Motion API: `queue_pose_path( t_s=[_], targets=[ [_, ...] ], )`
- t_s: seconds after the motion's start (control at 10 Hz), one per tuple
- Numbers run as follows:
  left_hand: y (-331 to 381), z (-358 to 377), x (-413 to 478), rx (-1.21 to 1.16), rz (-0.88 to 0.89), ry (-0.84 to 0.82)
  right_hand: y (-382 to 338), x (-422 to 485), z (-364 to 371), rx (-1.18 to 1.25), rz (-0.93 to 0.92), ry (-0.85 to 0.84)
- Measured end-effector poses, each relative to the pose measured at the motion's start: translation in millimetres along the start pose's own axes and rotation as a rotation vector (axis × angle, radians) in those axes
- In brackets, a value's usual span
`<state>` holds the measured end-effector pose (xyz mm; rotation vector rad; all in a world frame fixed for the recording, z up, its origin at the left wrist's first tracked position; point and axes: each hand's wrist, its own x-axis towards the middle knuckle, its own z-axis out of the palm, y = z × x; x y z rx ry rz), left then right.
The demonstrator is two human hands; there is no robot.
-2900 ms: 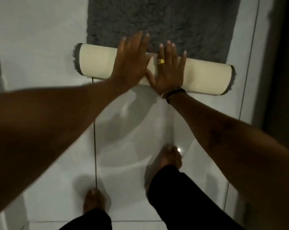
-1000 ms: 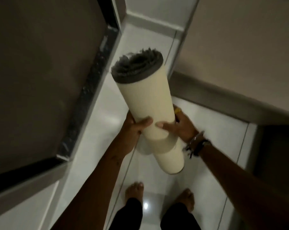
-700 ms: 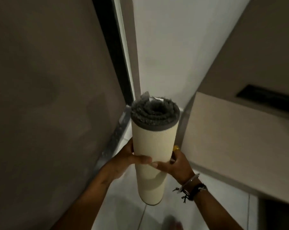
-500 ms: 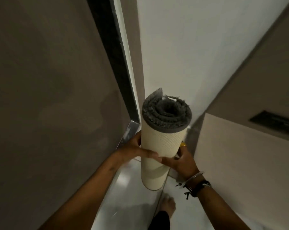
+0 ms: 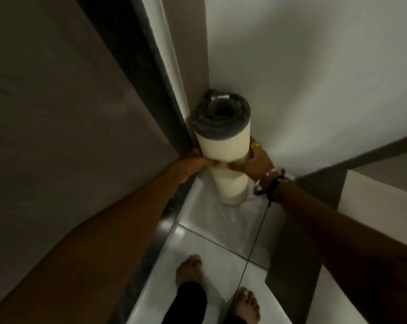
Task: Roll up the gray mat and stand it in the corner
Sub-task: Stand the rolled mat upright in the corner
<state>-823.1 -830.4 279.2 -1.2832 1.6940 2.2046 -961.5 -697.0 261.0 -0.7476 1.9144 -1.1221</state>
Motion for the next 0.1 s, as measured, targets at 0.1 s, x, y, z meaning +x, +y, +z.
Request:
queue_pose_path(
  t_s=[0.1],
  targets=[
    [-55.6,13.4,-7.0,0.081,-0.041,0.028,5.9,15.2,13.0,0.014,0.012,0.020]
  ],
)
